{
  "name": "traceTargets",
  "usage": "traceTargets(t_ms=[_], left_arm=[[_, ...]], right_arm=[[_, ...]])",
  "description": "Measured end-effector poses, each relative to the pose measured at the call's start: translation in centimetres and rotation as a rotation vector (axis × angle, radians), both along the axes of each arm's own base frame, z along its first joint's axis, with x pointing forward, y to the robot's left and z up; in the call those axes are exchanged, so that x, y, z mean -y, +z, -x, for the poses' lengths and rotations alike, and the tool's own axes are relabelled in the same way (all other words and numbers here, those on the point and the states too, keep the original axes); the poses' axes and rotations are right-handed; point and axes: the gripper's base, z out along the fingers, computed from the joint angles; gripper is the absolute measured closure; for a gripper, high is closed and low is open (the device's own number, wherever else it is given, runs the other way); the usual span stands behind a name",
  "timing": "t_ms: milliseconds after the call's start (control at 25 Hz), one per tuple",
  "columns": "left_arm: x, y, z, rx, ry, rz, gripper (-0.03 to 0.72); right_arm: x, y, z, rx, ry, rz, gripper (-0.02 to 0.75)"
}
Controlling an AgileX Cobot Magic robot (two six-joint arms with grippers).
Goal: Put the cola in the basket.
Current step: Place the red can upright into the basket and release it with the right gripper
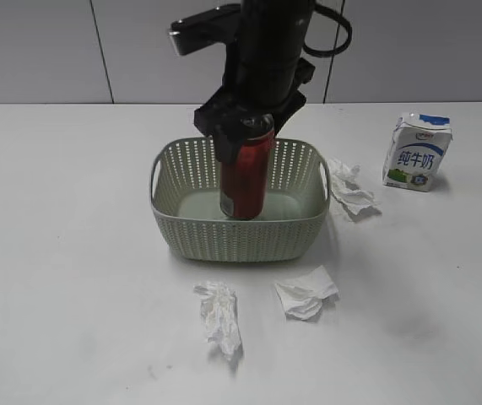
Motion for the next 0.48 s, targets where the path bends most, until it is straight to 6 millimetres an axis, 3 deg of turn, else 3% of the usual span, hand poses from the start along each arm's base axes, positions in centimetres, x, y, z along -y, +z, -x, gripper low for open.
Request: traceTargets(t_ms=[280,480], left_arm=[[0.0,0.0,0.0,0.000,0.000,0.000,0.471],[0.0,0.0,0.0,0.000,0.000,0.000,0.471]], right_arm=[[-0.6,-2.8,-0.8,-0.013,0.001,0.022,0.213],[-0.8,-3.5,-1.0,-0.026,0.000,0.021,0.213]])
